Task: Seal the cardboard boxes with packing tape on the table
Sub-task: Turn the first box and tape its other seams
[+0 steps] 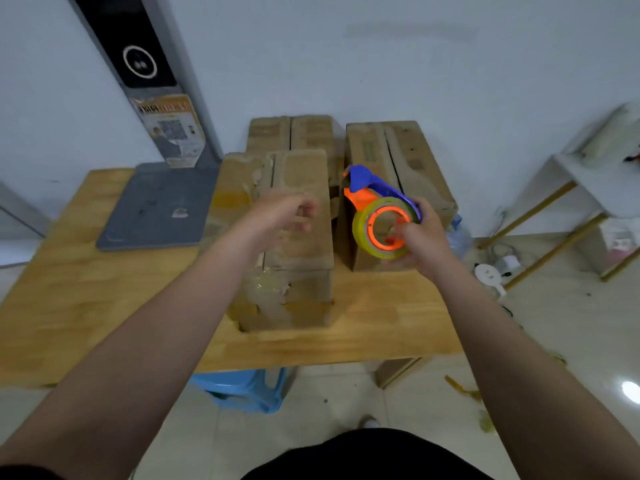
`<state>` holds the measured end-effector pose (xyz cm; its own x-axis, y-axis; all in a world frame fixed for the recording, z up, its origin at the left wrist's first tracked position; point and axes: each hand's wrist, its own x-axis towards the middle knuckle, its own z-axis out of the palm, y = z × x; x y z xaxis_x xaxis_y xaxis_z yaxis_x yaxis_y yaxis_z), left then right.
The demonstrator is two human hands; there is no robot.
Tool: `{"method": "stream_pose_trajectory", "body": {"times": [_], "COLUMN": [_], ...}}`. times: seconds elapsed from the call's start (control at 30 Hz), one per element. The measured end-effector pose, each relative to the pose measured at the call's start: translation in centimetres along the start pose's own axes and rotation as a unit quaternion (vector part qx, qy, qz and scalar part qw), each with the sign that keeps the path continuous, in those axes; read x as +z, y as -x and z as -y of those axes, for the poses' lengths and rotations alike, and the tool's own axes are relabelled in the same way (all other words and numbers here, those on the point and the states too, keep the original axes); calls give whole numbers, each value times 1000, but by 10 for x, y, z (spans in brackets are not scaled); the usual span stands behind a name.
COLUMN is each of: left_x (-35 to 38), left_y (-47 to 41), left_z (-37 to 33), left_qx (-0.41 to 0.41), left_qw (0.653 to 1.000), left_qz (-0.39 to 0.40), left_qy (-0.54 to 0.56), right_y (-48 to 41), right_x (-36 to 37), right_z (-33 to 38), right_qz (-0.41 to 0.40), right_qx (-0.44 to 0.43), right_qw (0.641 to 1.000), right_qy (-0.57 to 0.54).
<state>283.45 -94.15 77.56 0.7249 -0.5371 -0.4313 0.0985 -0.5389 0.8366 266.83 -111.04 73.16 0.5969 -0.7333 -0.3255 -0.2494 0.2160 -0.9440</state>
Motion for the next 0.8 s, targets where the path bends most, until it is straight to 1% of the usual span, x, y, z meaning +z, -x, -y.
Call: {"method": "stream_pose_trajectory", "body": {"times": [0.07, 0.13, 0.23, 0.4, 0.6, 0.8], "left_x": [-12, -25, -40, -51, -49, -46], "left_y": [10, 17, 24, 34, 37, 37], "left_z": [-4, -9, -17, -24, -27, -28], "left_qx": [-30, -44, -43, -22, -13, 9], "left_qw": [997, 992, 986, 982, 981, 990], "left_qz": [60, 90, 97, 109, 91, 39], "left_qy": [28, 76, 130, 152, 173, 132], "right_y": [11, 20, 29, 33, 29, 13], "right_x": [12, 24, 37, 47, 50, 43], "right_z": [13, 23, 33, 42, 45, 41], "right_qz": [15, 23, 24, 25, 33, 51], "right_qx": [-21, -47, -96, -179, -219, -252], "right_qw": [1000, 999, 995, 982, 972, 962], "right_qy": [-12, -15, -6, 55, 74, 89]}}
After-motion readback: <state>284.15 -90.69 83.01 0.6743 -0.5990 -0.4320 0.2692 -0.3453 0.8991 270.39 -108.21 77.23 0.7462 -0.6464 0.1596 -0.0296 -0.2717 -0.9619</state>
